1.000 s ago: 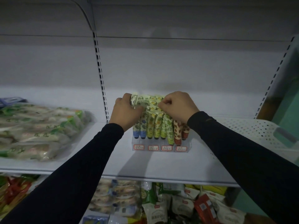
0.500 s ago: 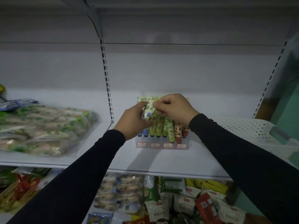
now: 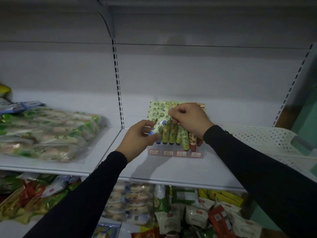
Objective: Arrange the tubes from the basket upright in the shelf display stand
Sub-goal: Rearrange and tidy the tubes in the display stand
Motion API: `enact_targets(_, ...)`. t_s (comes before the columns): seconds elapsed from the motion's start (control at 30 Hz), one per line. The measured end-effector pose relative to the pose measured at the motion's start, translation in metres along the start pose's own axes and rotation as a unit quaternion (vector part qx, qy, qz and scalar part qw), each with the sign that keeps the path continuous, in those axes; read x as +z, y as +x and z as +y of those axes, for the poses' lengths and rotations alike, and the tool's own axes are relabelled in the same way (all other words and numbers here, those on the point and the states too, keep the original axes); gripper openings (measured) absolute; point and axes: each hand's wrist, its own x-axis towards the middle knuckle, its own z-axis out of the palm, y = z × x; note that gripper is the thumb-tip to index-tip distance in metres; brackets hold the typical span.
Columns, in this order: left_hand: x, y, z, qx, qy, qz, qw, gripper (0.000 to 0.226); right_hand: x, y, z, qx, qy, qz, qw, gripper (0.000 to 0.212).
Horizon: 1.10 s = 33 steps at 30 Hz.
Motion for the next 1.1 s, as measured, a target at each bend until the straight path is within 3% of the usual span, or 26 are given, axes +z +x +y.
enact_targets(0.27,-0.006,-0.004,-0.013,-0.002,-0.008,0.017,1.0,0.033,0.011,0.002,0.002,-0.018,0.001,-0.017,1.0,0.016)
enact_targets(0.37,-0.015,-0.007,-0.022,-0.015,0.073,-0.018,0.997,0.034,0.011,0.006,0.003,-0.023,-0.006,0.015,1.0,0.018)
enact_targets(0.5,-0.036,-0.009,-0.048,-0.06,0.344,-0.044,0.936,0.048,0.016,0.006,0.003,-0.059,-0.066,0.034,0.995,0.02)
enact_targets(0.63,-0.038,-0.013,-0.059,-0.069,0.455,-0.117,0.88,0.096,0.026,0.007,0.005,-0.078,-0.117,0.037,0.989,0.021)
enact_targets(0.7,-0.036,-0.014,-0.063,-0.058,0.48,-0.131,0.866,0.109,0.031,0.008,0.006,-0.083,-0.14,0.032,0.986,0.022)
enact_targets(0.87,-0.03,-0.019,-0.069,-0.032,0.512,-0.133,0.848,0.098,0.041,0.007,0.008,-0.103,-0.172,0.029,0.979,0.029)
enact_targets(1.0,-0.029,-0.021,-0.07,-0.037,0.515,-0.126,0.847,0.069,0.048,0.008,0.012,-0.104,-0.196,0.017,0.975,0.034)
enact_targets(1.1,-0.028,-0.021,-0.07,-0.031,0.518,-0.12,0.846,0.065,0.052,0.009,0.012,-0.1,-0.202,0.018,0.974,0.033)
